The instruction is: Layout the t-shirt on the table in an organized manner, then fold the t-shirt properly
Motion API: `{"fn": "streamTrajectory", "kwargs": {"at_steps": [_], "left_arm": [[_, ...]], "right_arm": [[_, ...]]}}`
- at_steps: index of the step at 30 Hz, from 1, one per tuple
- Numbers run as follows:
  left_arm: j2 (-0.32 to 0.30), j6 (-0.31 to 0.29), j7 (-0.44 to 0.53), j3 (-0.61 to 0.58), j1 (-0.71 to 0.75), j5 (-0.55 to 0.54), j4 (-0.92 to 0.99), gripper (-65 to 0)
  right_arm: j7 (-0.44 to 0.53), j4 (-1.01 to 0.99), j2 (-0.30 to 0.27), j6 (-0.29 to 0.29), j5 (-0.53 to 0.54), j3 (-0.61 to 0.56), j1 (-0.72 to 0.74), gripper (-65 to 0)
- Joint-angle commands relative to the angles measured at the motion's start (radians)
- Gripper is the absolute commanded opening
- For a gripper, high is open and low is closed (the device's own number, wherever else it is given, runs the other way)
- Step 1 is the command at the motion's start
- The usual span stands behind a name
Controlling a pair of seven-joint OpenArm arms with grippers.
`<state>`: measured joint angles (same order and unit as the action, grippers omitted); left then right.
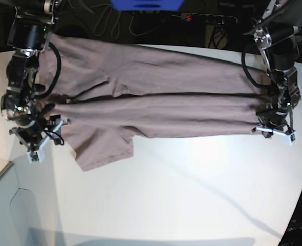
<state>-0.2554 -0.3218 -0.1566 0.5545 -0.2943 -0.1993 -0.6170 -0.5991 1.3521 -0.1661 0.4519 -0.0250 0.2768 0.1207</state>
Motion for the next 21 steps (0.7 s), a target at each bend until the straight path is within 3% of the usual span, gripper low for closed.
{"fn": "streamTrajectory", "kwargs": {"at_steps": [1, 8, 21], "left_arm": [[-0.017, -0.001, -0.001, 0.002, -0.013, 0.001, -0.013, -65.0], [-0.017, -0.001, -0.001, 0.002, -0.013, 0.002, -0.011, -65.0], [-0.017, 0.0, -0.001, 0.002, -0.013, 0.002, -0.011, -65.0]], "right_arm": [[0.014, -0.006, -0.02, 0.0, 0.004, 0.0, 0.032, -30.8], [0.014, -0.142, -0.04, 0.0, 0.004, -0.003, 0.109, -25.6], [0.051, -0.385, -0.046, 0.0, 0.004, -0.066, 0.199, -25.4]]}}
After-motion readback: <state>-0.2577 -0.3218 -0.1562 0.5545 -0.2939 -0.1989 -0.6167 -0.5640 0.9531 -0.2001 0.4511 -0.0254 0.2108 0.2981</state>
